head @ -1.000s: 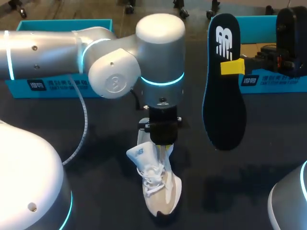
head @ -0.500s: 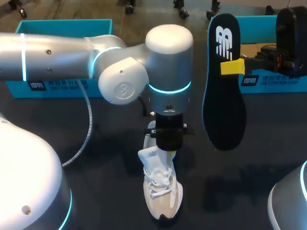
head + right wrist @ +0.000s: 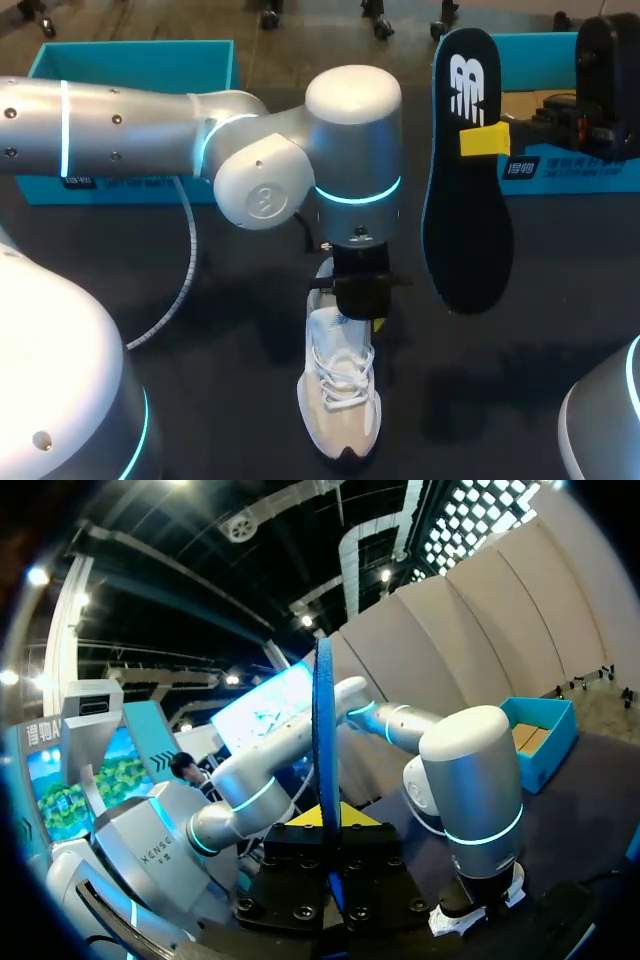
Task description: Take the shoe out of the shoebox, open the shoe tongue, remove and reinsert the insole, then place the shoe into the shoebox
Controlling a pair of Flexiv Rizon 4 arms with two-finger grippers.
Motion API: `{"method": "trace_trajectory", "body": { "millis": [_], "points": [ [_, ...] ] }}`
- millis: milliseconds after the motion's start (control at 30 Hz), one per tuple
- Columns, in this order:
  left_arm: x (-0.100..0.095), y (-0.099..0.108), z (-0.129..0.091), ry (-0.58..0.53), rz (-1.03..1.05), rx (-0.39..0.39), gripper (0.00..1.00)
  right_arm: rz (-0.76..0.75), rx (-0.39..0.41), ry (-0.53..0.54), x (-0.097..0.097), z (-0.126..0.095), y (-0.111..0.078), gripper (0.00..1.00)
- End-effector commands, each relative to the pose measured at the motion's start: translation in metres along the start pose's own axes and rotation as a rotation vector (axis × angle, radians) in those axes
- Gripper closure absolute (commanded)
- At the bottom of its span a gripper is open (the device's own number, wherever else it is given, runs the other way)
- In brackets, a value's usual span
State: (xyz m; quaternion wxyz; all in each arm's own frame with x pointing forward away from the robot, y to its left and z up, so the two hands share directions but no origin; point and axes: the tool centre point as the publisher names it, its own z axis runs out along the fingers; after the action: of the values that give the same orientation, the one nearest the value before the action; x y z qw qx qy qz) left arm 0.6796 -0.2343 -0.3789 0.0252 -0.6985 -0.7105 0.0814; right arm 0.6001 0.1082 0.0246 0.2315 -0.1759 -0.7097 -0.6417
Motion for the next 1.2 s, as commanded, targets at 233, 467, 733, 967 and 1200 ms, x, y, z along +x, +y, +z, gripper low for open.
{"method": "trace_trajectory", "body": {
  "millis": [233,467,733,967,1200],
  "points": [
    [0.013,0.002,-0.036,-0.166,-0.018,-0.027,0.00,0.001,0.002,0.000,-0.001,0.002,0.000,1.00],
    [0.013,0.010,-0.089,-0.419,-0.031,-0.044,0.00,0.001,0.002,0.000,-0.001,0.002,0.000,1.00],
    [0.009,0.019,-0.125,-0.674,-0.065,0.067,0.00,0.001,0.002,0.000,-0.001,0.002,0.000,1.00],
    [0.009,0.019,-0.125,-0.674,-0.065,0.067,0.00,0.001,0.002,0.000,-0.001,0.002,0.000,1.00],
    [0.015,0.022,-0.137,-0.868,-0.043,0.015,0.00,0.001,0.002,0.000,-0.001,0.002,0.000,1.00]
  ]
}}
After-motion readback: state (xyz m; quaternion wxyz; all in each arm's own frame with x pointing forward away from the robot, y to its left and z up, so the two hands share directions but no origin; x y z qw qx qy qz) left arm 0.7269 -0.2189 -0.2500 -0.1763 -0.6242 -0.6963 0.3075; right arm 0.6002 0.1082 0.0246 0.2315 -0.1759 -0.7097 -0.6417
